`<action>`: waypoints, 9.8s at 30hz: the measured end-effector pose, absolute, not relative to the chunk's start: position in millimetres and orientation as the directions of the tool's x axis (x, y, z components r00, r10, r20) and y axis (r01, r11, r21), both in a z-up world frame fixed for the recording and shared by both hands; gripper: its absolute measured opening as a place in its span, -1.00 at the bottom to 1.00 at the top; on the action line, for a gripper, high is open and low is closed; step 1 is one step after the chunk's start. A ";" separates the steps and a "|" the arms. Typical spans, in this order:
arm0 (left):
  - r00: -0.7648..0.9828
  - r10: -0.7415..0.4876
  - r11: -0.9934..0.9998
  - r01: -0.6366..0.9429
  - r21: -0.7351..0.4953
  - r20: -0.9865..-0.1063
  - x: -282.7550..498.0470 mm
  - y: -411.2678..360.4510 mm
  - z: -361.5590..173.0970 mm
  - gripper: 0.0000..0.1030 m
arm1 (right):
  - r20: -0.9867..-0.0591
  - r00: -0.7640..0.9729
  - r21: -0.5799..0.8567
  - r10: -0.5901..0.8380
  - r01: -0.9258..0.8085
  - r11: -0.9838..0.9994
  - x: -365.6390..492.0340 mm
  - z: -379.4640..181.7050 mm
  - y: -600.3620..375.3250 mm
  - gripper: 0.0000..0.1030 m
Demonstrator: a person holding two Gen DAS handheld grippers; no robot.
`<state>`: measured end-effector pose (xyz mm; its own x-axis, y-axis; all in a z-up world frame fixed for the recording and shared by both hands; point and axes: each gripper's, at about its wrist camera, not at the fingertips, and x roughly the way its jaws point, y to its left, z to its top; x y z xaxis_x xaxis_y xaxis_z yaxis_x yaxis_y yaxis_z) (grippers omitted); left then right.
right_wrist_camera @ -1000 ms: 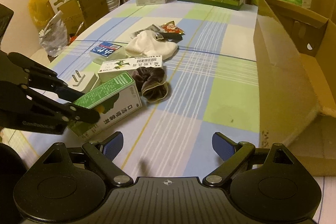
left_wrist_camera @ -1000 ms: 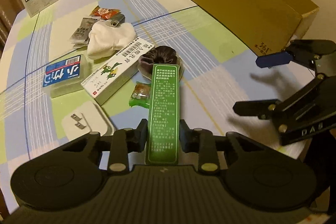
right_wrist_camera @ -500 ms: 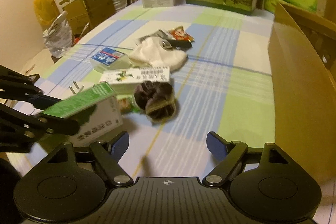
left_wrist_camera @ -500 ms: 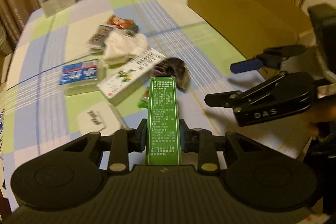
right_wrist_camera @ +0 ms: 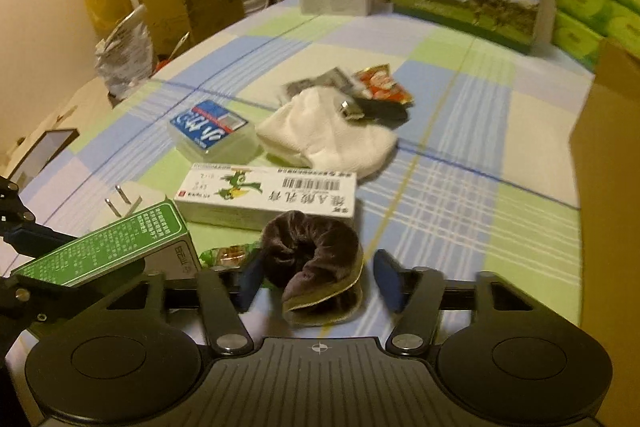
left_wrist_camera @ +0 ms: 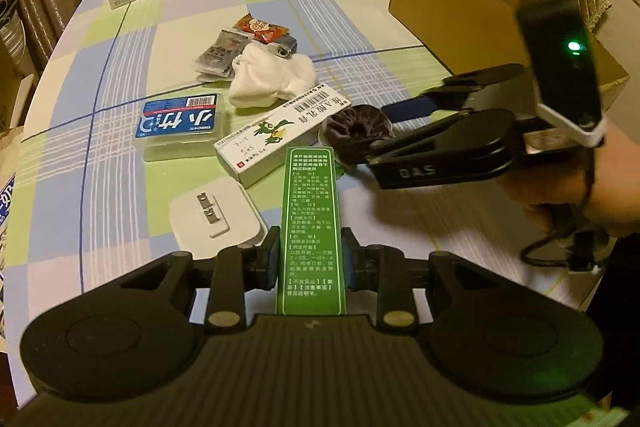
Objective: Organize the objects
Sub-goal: 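Grasp the green milk carton with the left tool while the right tool grasps the brown scrunchie, then carry both held items into the cardboard box and open both tools, then withdraw both open tools from the box back over the table, then move both tools toward the remaining items on the table, then grasp the green-wrapped snack with the right tool while the left tool grasps the white plug adapter, then carry the snack and the white adapter over the cardboard box, then open both tools to drop the snack and adapter into the box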
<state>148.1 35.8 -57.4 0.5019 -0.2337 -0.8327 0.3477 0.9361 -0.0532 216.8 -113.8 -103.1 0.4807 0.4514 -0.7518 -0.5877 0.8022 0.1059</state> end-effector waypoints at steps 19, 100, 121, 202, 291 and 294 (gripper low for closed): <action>0.591 -0.304 0.915 0.399 -0.057 -0.747 149.8 -25.0 18.5 -0.52 | -0.629 0.730 -0.026 0.268 -0.364 0.931 175.4 32.7 -213.9 -0.79; 0.719 -0.027 1.000 0.029 -0.008 -0.695 39.1 66.1 46.5 0.97 | -0.620 0.664 0.202 0.418 -0.380 0.903 40.2 54.5 -210.0 0.96; 0.689 -0.002 1.000 0.007 0.005 -0.725 46.2 73.0 29.2 0.97 | -0.646 0.637 0.195 0.422 -0.396 0.897 49.1 39.5 -194.7 0.96; 0.505 -0.042 0.991 0.134 0.031 -0.862 196.5 70.2 -99.3 0.19 | -0.742 0.546 0.083 0.388 -0.500 0.862 184.4 -95.7 -116.6 -0.56; 0.588 -0.371 0.846 0.534 0.000 -0.719 203.6 -227.7 40.6 0.40 | -0.615 0.780 0.172 0.112 -0.005 0.985 152.8 49.5 -422.9 -0.56; 0.601 -0.365 0.862 0.507 -0.014 -0.711 199.8 -213.2 44.1 0.41 | -0.609 0.782 0.182 0.131 -0.024 0.983 156.2 50.4 -417.7 -0.56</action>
<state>199.8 -213.2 44.1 0.6013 -0.3653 -0.7106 0.5073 0.8616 -0.0137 156.2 -417.7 50.4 0.7822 0.1314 -0.6090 -0.0238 0.9831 0.1816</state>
